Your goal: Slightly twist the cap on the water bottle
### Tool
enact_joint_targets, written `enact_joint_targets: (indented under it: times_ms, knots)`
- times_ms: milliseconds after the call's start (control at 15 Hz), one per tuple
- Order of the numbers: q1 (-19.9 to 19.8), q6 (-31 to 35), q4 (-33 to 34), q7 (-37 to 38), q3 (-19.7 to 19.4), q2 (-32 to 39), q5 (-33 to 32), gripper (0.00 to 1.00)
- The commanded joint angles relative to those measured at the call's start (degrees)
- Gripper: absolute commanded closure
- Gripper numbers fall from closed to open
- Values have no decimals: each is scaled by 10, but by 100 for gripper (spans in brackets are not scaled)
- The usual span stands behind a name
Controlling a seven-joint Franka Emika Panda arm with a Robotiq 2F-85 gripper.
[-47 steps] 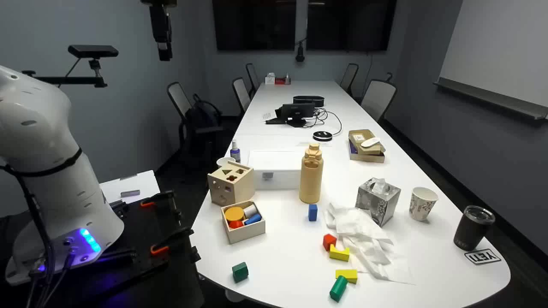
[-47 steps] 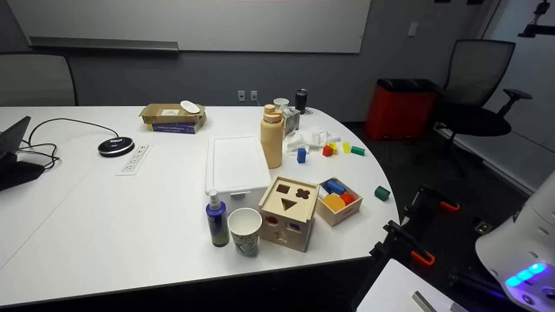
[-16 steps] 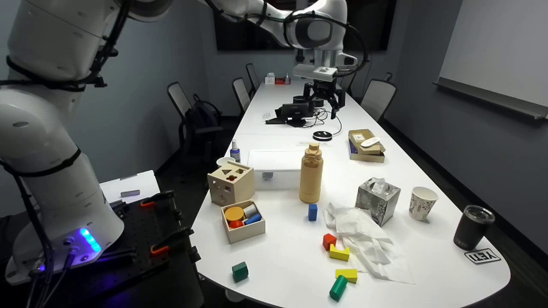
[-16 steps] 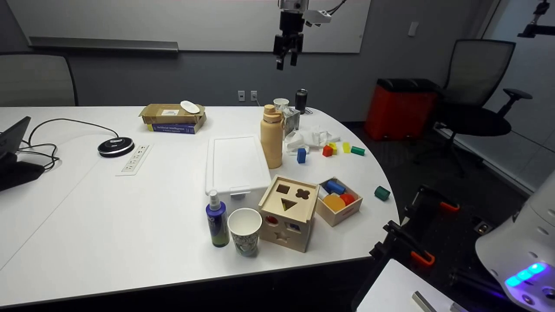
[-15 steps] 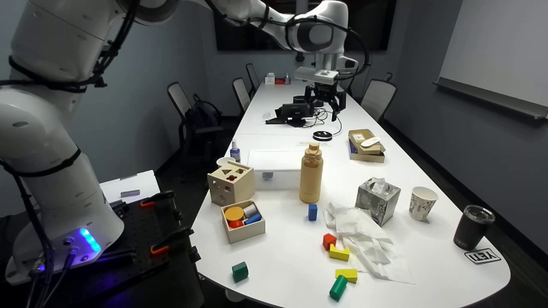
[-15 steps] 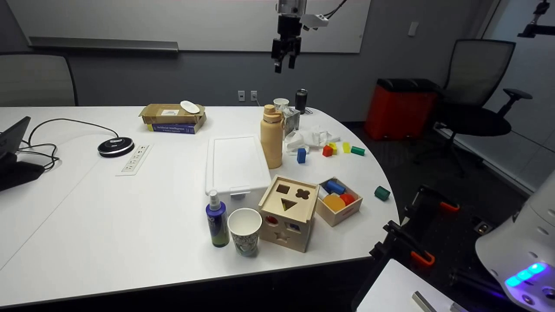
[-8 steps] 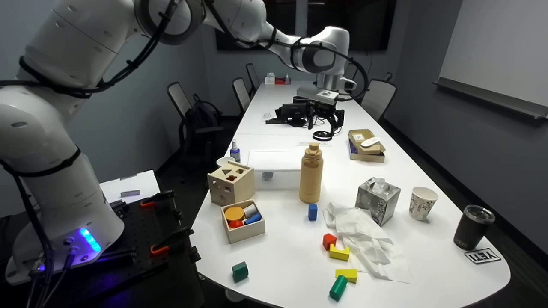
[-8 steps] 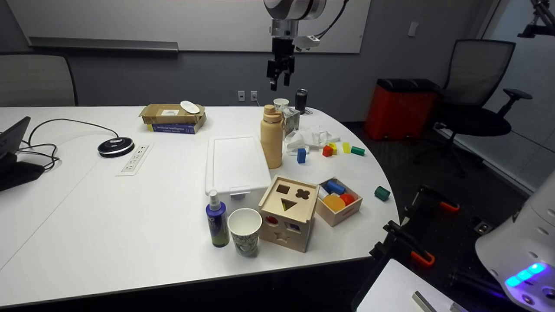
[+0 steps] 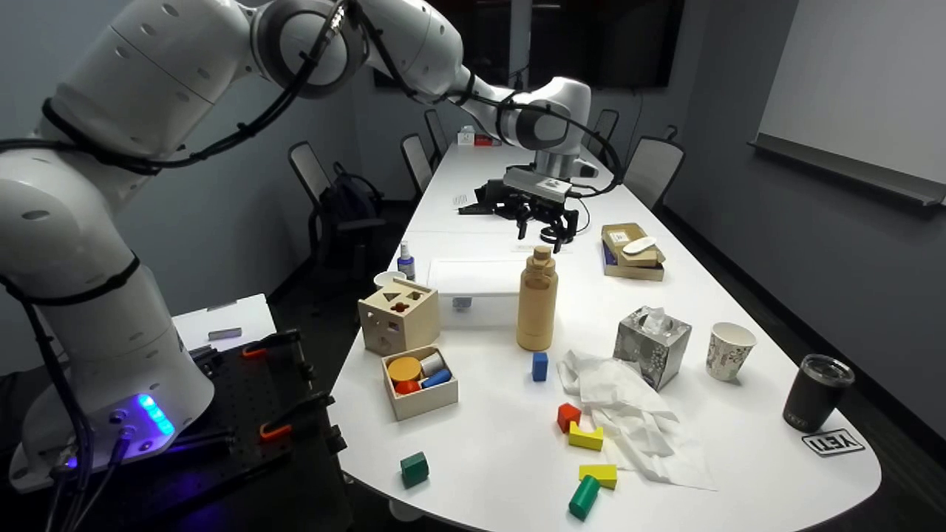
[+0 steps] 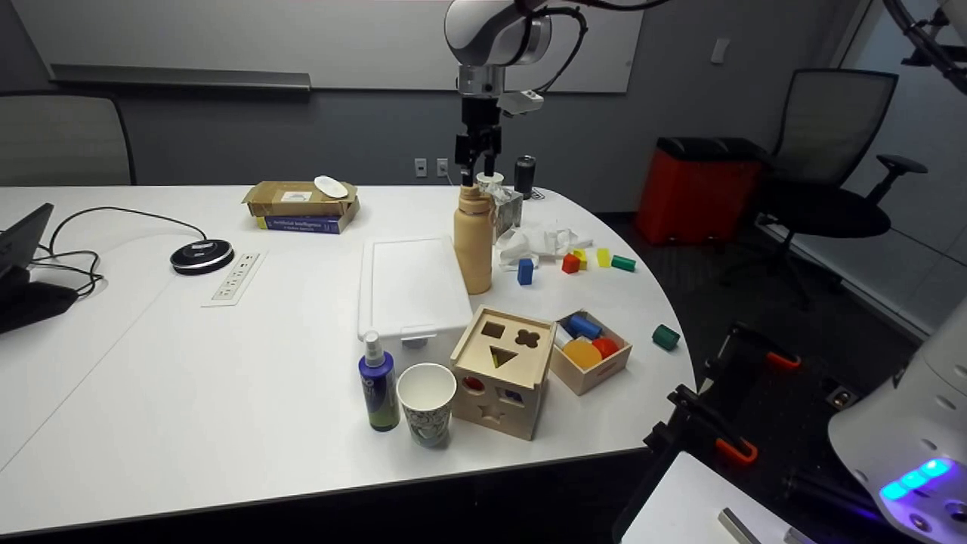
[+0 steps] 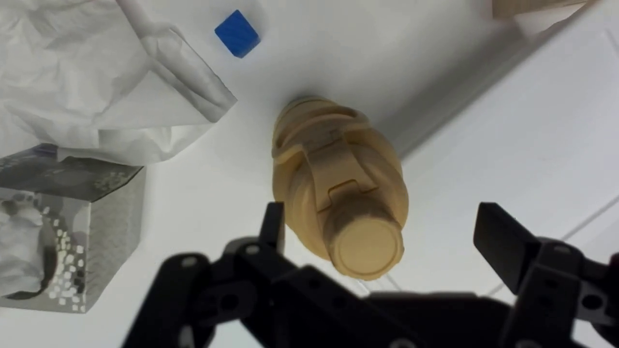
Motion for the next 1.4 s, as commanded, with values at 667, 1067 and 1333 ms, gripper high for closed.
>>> enact_joint_targets:
  times_ms: [667, 1067, 1333]
  knots:
    - [10, -7, 82, 2, 5, 61, -32, 34]
    - [15, -3, 80, -1, 6, 56, -35, 80]
    - [15, -3, 73, -15, 6, 51, -44, 80]
